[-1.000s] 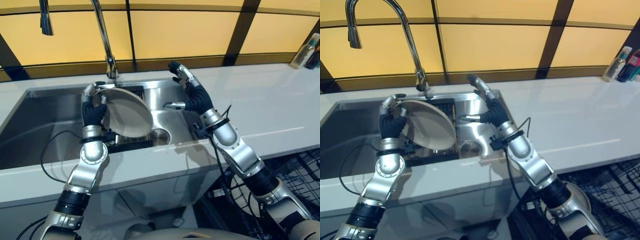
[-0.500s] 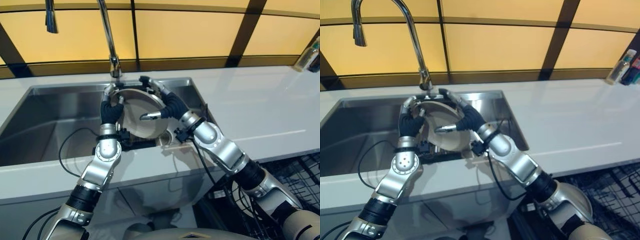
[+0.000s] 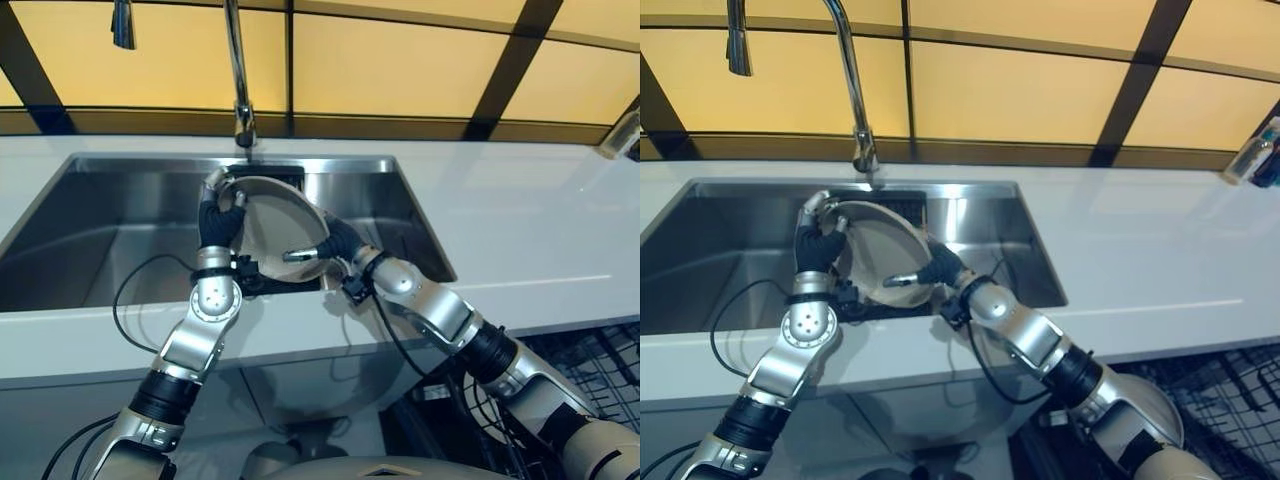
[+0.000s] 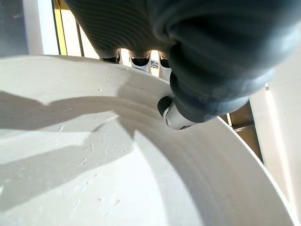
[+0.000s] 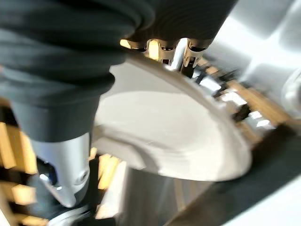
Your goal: Pick up plates and place into dishwasher.
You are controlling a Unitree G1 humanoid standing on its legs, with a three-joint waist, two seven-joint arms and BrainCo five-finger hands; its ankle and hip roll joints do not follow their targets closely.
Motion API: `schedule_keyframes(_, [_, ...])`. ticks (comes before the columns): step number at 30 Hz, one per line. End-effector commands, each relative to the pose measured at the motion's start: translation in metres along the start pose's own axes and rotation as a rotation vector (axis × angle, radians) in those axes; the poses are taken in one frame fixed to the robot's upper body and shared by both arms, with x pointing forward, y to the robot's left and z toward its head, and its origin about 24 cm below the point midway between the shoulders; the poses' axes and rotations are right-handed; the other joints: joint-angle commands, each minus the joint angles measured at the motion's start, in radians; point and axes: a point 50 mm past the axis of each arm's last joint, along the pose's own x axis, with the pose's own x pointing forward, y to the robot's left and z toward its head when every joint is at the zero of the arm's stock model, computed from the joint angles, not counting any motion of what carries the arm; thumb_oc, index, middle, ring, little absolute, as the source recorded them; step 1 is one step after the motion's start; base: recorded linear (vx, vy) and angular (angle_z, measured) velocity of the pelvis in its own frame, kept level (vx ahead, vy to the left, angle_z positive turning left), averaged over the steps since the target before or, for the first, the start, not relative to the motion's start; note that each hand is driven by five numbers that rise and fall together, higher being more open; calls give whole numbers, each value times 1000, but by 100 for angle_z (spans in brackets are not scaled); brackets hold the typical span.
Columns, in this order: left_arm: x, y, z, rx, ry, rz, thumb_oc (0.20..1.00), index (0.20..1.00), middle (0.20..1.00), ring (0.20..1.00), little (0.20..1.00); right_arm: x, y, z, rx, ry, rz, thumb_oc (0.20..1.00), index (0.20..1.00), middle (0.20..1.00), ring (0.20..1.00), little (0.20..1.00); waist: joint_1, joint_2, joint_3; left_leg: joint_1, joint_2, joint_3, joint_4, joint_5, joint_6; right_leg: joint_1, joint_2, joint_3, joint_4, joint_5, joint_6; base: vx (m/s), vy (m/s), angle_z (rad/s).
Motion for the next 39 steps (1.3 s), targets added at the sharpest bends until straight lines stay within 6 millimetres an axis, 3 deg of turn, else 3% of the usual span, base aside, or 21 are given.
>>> schedule_keyframes(1, [23,1,30,10,-158,35,200,200,200,200,200,0,5,21,32,-103,6,1000,1000,1000,1000,1000,3,-7,-50,-19,-12,30,50,-99,2,-55,-8,10,94,-62,45,0,0,0])
schedule_keyframes(3, [23,0,29,8,-156,33,200,200,200,200,200,0,7,24,35,-114,9,1000,1000,1000,1000,1000,2,-6,-49,-18,-14,28,50,-100,3,-54,-7,12,95,-63,44,0,0,0])
schedule_keyframes(4, [23,-1,29,6,-154,30,200,200,200,200,200,0,9,26,42,-121,10,840,840,840,840,840,3,-4,-49,-17,-14,27,51,-100,3,-53,-7,13,95,-64,44,0,0,0])
schedule_keyframes(5, [23,-2,28,5,-152,27,200,200,200,200,200,0,10,27,52,-126,7,595,595,595,595,595,3,-3,-50,-16,-14,26,51,-101,3,-53,-7,13,96,-64,43,30,20,0])
schedule_keyframes(6, [23,-3,28,4,-148,24,200,200,200,200,200,1,11,28,60,-130,3,200,200,200,200,200,3,-2,-50,-15,-14,26,51,-101,4,-52,-8,13,97,-65,43,0,0,0])
schedule_keyframes(32, [18,-5,20,-30,-107,1,200,200,200,200,200,-2,5,26,84,-155,-30,200,200,200,200,200,4,-1,-48,-6,-15,39,38,-99,9,-48,-14,8,95,-63,48,-1,0,0])
schedule_keyframes(33, [18,-3,18,-37,-91,20,376,376,376,376,376,-2,4,26,81,-156,-33,200,200,200,200,200,3,-2,-49,-4,-13,43,34,-97,9,-47,-14,8,93,-61,49,-35,-6,-1])
schedule_keyframes(34, [18,-3,16,-40,-80,28,1000,1000,1000,1000,1000,-2,4,26,78,-157,-35,200,200,200,200,200,2,-2,-49,-3,-12,46,31,-96,8,-47,-14,8,92,-60,49,-42,-8,-1])
schedule_keyframes(39, [18,-4,9,-56,-22,45,1000,1000,1000,1000,1000,-5,-6,35,57,-213,-66,200,200,200,200,200,-9,-1,-51,2,-3,60,14,-86,5,-47,-15,7,85,-54,53,-41,-7,-3])
